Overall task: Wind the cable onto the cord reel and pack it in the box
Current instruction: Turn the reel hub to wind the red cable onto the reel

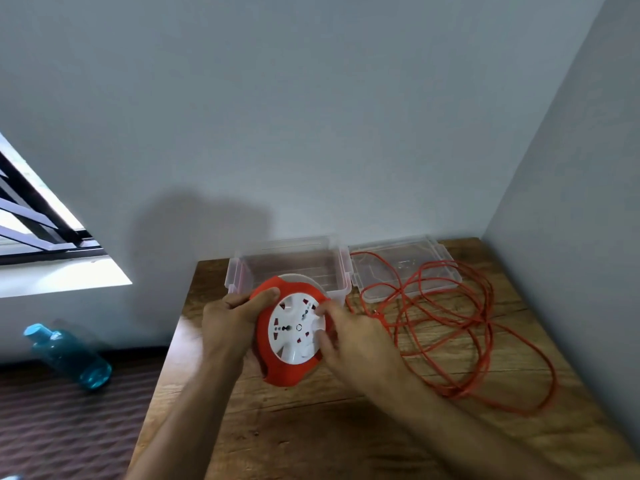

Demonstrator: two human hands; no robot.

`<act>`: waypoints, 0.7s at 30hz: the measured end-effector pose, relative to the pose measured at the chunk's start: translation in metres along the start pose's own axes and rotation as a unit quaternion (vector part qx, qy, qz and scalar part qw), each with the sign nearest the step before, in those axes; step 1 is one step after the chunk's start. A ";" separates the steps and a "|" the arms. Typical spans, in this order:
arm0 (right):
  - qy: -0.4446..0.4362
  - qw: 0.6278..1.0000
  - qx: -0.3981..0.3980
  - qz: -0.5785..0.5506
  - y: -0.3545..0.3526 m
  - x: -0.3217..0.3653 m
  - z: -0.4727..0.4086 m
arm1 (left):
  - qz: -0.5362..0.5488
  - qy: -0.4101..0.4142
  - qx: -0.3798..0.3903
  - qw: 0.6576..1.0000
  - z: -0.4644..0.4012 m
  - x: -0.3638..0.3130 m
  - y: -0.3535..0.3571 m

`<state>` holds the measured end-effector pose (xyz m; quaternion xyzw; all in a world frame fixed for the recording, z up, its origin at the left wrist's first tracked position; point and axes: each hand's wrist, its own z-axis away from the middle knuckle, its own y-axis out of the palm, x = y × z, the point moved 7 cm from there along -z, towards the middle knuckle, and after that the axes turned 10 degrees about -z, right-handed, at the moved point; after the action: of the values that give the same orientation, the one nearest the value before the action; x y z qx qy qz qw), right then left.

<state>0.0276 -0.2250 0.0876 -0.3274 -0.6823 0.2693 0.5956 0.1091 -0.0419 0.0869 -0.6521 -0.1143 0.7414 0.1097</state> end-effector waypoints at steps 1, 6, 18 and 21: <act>-0.111 0.988 0.027 0.100 0.003 0.008 0.001 | -0.009 0.002 0.008 1.000 -0.003 -0.001 -0.002; -0.327 0.911 0.115 0.222 0.008 0.026 -0.004 | -0.079 0.017 0.064 0.995 -0.014 -0.010 -0.003; -0.153 0.980 -0.026 0.129 0.000 0.027 -0.026 | -0.043 0.040 0.051 0.997 -0.015 -0.028 0.002; 0.136 0.961 -0.071 -0.230 0.014 0.005 -0.020 | -0.046 0.084 -0.003 0.995 -0.005 -0.033 0.008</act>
<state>0.0485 -0.2120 0.0831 -0.2362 -0.6689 0.0287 0.7042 0.1180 -0.0597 0.1144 -0.7064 -0.1371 0.6779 0.1506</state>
